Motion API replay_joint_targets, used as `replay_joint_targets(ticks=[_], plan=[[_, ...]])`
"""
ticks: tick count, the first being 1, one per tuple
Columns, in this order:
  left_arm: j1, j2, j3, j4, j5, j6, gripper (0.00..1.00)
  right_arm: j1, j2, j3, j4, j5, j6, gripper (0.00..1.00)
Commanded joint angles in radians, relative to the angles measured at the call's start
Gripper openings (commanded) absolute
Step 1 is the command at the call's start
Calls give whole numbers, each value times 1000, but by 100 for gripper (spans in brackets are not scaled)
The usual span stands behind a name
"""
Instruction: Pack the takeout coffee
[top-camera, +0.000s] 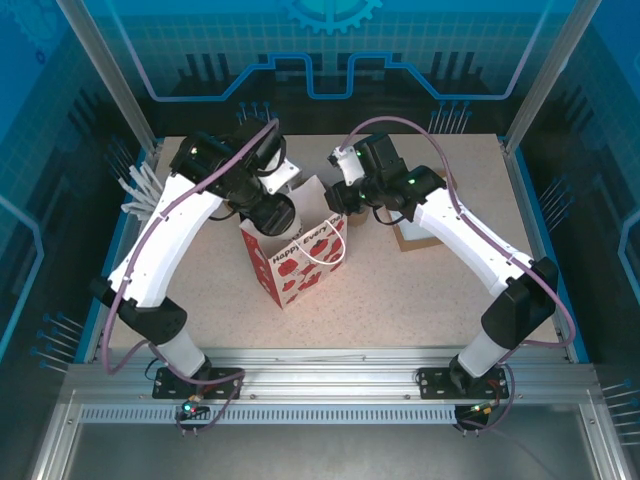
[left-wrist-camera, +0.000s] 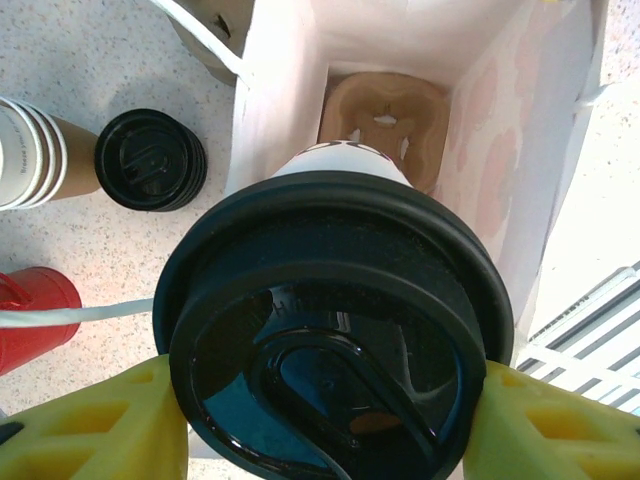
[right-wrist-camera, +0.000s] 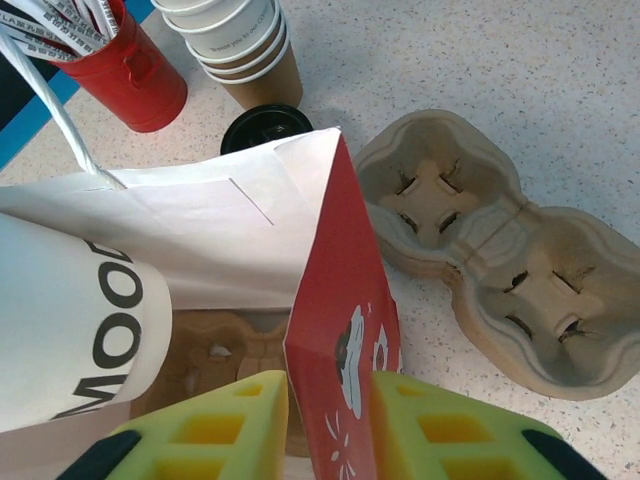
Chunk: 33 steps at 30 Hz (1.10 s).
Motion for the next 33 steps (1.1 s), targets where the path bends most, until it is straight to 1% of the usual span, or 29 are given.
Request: replay_joint_targets(ticks=[1,6,11,20,33], plan=[[4,14,-8,-40,8,20,46,8,19,28,-1,15,-5,27],[3,44,-23,-46,-10,28,46,8,25,31,0,14,-6,23],[2,73,-28,-48,-11,34,46,8,24,25,3,10,-4,21],[1,110,-65,-52,-35,52,46,8,25,23,5,7,-4,21],[2,109,-93,-50,-51,57,46,7,24,20,4,4,-3,20]])
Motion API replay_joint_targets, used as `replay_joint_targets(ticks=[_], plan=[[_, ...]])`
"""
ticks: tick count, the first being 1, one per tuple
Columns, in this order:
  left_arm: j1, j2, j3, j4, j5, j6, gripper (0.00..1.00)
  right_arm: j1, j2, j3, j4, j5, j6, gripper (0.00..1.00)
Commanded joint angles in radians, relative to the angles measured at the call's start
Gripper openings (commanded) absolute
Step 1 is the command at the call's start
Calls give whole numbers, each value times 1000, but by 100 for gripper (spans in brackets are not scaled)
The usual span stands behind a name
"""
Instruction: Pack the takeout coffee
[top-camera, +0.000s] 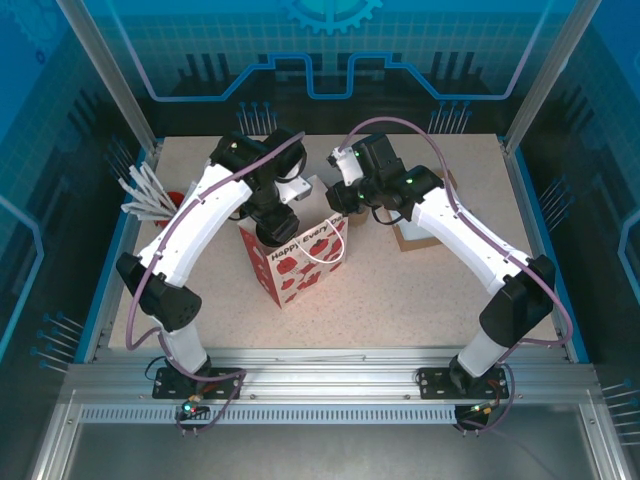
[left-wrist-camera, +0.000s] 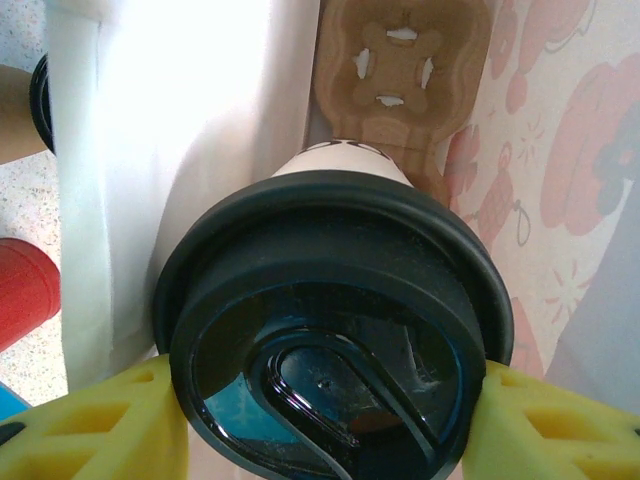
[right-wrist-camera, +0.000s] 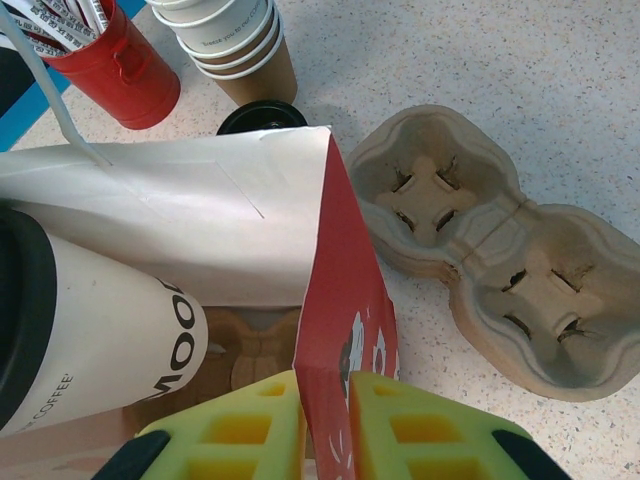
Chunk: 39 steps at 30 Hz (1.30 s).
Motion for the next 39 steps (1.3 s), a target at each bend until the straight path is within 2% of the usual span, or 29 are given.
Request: replay_joint_targets(ticks=[1,12,39], plan=[[1,-3,-12,-33,-23,19,46,8,12,19,1,-1,-3,20],[2,-31,-28,-31,-26,22,46,9,12,24,-3,-4,-6,20],[22,20,-63,-4,-15,44,46,8,13,22,-7,-16,-7,20]])
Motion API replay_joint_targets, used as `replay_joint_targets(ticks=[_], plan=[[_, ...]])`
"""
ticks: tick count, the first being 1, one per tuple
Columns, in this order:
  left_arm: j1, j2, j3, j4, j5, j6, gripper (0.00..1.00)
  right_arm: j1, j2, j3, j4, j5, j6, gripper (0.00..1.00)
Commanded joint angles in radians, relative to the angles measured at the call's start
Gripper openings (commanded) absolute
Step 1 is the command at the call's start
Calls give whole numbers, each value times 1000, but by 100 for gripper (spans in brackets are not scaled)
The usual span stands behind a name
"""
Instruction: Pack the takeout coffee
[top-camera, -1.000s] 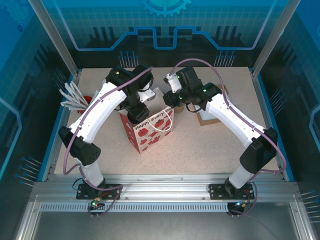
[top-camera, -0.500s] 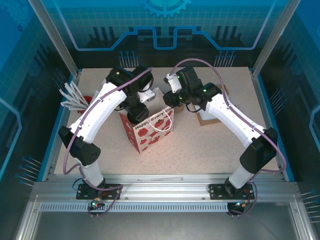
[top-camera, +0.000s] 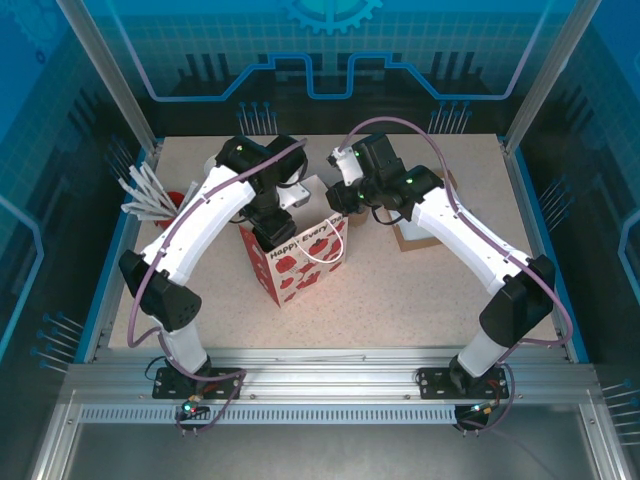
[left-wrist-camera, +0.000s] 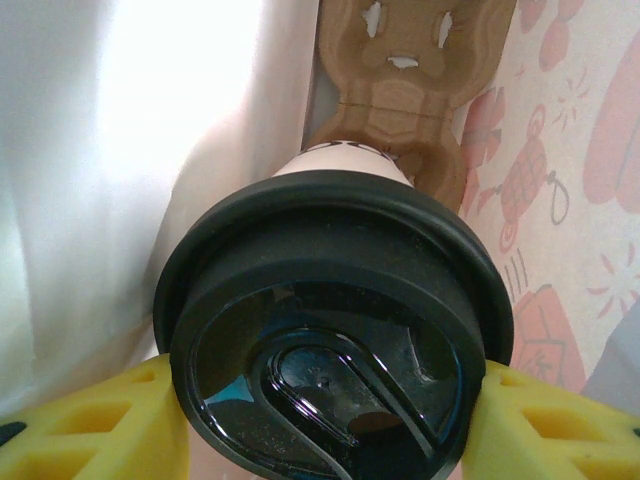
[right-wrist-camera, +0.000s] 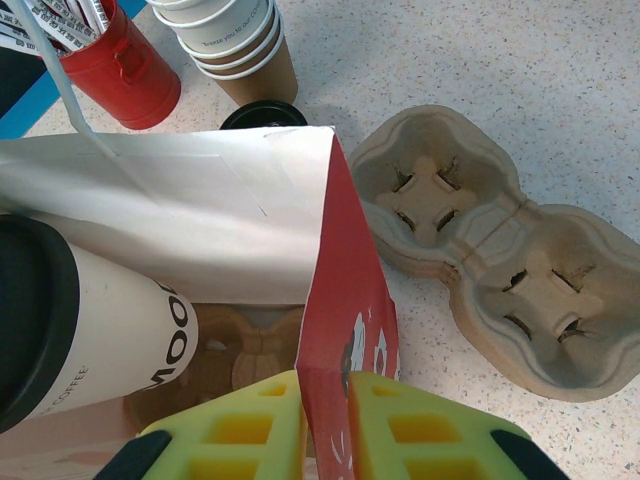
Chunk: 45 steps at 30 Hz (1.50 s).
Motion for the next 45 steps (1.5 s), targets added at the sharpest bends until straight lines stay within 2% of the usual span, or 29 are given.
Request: replay_joint_targets(ticks=[1,45], plan=[[16,21,-4,-6,9,19,46,8,12,22,-8,-15,-7,20],[44,-42,-180,136,81,125,46,-6,33,60,-44,-49,-34,19]])
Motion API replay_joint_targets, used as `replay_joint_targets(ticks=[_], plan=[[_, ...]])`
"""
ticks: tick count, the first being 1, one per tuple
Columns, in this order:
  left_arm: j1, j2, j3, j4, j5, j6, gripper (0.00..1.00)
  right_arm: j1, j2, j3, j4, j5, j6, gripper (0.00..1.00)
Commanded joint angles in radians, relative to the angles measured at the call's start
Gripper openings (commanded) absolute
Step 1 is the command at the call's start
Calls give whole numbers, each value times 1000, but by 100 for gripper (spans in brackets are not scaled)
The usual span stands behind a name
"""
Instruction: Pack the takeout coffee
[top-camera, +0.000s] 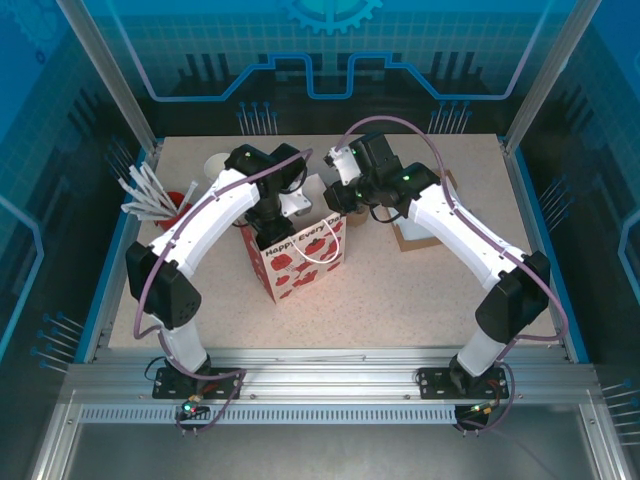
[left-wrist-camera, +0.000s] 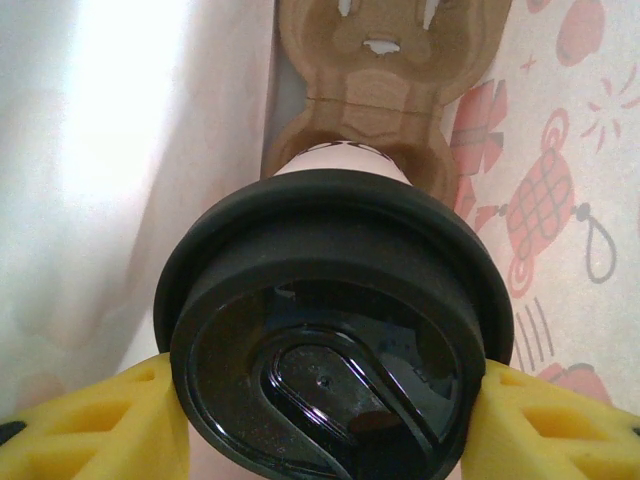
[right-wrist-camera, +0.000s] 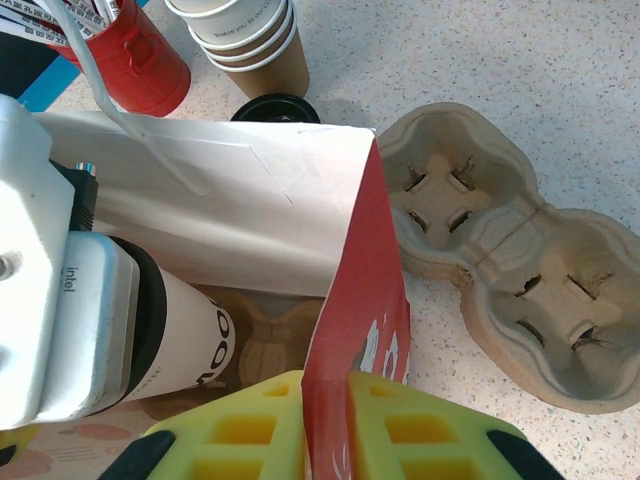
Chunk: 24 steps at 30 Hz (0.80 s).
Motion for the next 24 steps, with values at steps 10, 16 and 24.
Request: replay_joint_targets(ticks=[10,16,24], plan=[[9,-49,-40,25,25,40,45,-5,10,36,-35,-25,-22,19],[9,-54,-62,42,19,56,45,-5,16,42,-42,-31,-26,19],[9,-56,-73,51,18,65,46,-5,22,47,-54,-33,-30,19]])
